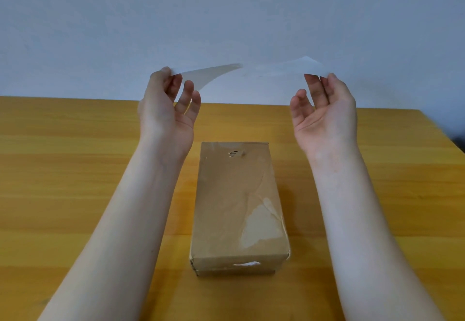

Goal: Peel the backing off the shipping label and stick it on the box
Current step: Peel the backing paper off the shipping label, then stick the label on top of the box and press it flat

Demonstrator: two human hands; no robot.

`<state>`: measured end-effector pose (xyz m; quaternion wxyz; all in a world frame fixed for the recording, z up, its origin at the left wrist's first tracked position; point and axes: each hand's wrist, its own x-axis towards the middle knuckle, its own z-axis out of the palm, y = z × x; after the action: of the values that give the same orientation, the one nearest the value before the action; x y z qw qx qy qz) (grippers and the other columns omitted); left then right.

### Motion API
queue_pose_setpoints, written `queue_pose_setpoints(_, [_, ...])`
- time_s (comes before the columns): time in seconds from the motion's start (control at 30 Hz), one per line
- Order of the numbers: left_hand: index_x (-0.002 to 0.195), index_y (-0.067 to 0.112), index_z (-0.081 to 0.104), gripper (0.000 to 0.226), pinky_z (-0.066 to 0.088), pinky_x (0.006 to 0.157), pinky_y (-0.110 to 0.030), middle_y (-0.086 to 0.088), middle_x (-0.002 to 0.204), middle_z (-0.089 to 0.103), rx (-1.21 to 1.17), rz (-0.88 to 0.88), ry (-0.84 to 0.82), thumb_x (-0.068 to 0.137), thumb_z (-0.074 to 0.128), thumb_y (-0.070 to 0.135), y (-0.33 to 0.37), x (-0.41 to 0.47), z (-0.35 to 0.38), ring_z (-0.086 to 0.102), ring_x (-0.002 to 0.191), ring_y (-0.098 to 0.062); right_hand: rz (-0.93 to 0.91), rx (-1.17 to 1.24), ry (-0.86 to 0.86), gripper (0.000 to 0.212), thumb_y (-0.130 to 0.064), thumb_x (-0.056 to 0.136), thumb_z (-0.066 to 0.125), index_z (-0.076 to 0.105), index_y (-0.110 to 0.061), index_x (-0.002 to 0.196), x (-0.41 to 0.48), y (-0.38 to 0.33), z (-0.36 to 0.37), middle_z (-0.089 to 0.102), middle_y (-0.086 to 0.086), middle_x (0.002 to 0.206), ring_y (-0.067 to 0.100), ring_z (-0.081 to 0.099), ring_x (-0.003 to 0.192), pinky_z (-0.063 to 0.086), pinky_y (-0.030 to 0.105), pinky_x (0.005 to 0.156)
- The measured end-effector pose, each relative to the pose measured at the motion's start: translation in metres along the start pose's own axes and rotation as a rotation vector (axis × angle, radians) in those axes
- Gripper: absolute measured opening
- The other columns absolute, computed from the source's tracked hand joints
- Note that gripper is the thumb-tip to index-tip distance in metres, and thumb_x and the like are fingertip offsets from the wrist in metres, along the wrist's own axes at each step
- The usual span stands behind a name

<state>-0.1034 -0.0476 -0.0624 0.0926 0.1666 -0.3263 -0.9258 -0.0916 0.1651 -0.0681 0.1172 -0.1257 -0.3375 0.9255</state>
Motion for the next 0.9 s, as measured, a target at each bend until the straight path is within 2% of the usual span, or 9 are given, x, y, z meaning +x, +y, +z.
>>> queue_pose_setpoints(0.17, [0.096,0.006,0.066,0.007,0.058,0.06,-0.027,-0.004,0.088,0.063,-0.065,0.051,0.059,0.096,0.066,0.012,0.002,0.0,-0.001,0.071,0.073,-0.023,-0.015,0.015,0.015,0.015,-0.023,0.107,0.058,0.064,-0.011,0.099,-0.001,-0.001,0.0,0.079,0.003,0.086,0.019,0.067,0.057,0.058,0.027,0.056])
queue_pose_setpoints(0.33, [0.096,0.005,0.066,0.01,0.064,0.068,-0.033,-0.008,0.101,0.063,-0.061,0.11,0.145,0.099,0.063,0.014,0.003,-0.005,0.0,0.073,0.095,-0.027,-0.025,0.027,0.039,0.017,-0.023,0.107,0.058,0.065,-0.011,0.097,-0.001,0.0,0.0,0.079,0.004,0.089,0.019,0.067,0.058,0.058,0.028,0.056])
queue_pose_setpoints(0.43, [0.103,0.015,0.062,0.005,0.065,0.086,-0.039,-0.004,0.12,0.061,0.047,0.161,0.219,0.099,0.064,0.018,0.004,-0.005,0.001,0.065,0.114,-0.022,-0.025,0.021,0.049,0.017,-0.023,0.107,0.058,0.064,-0.01,0.098,-0.001,0.001,-0.001,0.078,0.004,0.094,0.02,0.066,0.059,0.058,0.029,0.057])
queue_pose_setpoints(0.5, [0.12,0.022,0.058,0.026,0.052,0.103,-0.037,0.007,0.124,0.054,0.216,0.164,0.25,0.095,0.067,0.018,0.004,-0.002,0.0,0.052,0.12,-0.015,-0.026,0.015,0.055,0.017,-0.023,0.107,0.058,0.064,-0.01,0.097,-0.001,0.002,-0.001,0.077,0.005,0.095,0.021,0.066,0.059,0.058,0.029,0.057])
queue_pose_setpoints(0.6, [0.135,0.035,0.057,0.054,0.035,0.109,-0.038,0.015,0.133,0.051,0.404,0.178,0.242,0.085,0.069,0.02,0.003,-0.003,0.0,0.041,0.133,-0.015,-0.029,-0.009,0.058,0.016,-0.023,0.106,0.059,0.065,-0.01,0.099,-0.001,0.002,-0.001,0.077,0.005,0.098,0.021,0.067,0.059,0.059,0.03,0.058])
queue_pose_setpoints(0.63, [0.132,0.037,0.061,0.052,0.035,0.113,-0.038,0.017,0.133,0.054,0.438,0.198,0.212,0.084,0.068,0.019,0.003,-0.006,0.001,0.042,0.134,-0.012,-0.033,-0.031,0.058,0.016,-0.024,0.106,0.059,0.065,-0.01,0.1,-0.001,0.002,0.0,0.078,0.005,0.098,0.021,0.067,0.059,0.059,0.03,0.058])
queue_pose_setpoints(0.7, [0.124,0.032,0.07,0.042,0.044,0.114,-0.04,0.021,0.125,0.063,0.515,0.242,0.094,0.088,0.064,0.012,0.001,-0.013,0.005,0.055,0.119,-0.003,-0.052,-0.108,0.048,0.016,-0.024,0.106,0.059,0.066,-0.011,0.102,-0.001,0.003,0.0,0.079,0.004,0.097,0.022,0.067,0.059,0.059,0.032,0.058])
queue_pose_setpoints(0.8, [0.107,0.025,0.078,0.027,0.059,0.099,-0.036,0.018,0.105,0.076,0.681,0.348,-0.114,0.091,0.065,0.007,-0.005,-0.022,0.012,0.069,0.095,0.005,-0.087,-0.283,0.001,0.016,-0.024,0.107,0.058,0.068,-0.011,0.105,-0.002,0.004,0.003,0.08,0.005,0.091,0.025,0.067,0.061,0.06,0.036,0.06])
queue_pose_setpoints(0.9, [0.103,0.027,0.078,0.019,0.058,0.086,-0.019,0.015,0.098,0.079,0.862,0.427,-0.309,0.092,0.072,0.013,-0.013,-0.029,0.016,0.072,0.091,0.008,-0.103,-0.433,-0.07,0.022,-0.024,0.107,0.057,0.071,-0.008,0.112,-0.006,0.005,0.008,0.079,0.01,0.094,0.028,0.069,0.064,0.061,0.039,0.061])
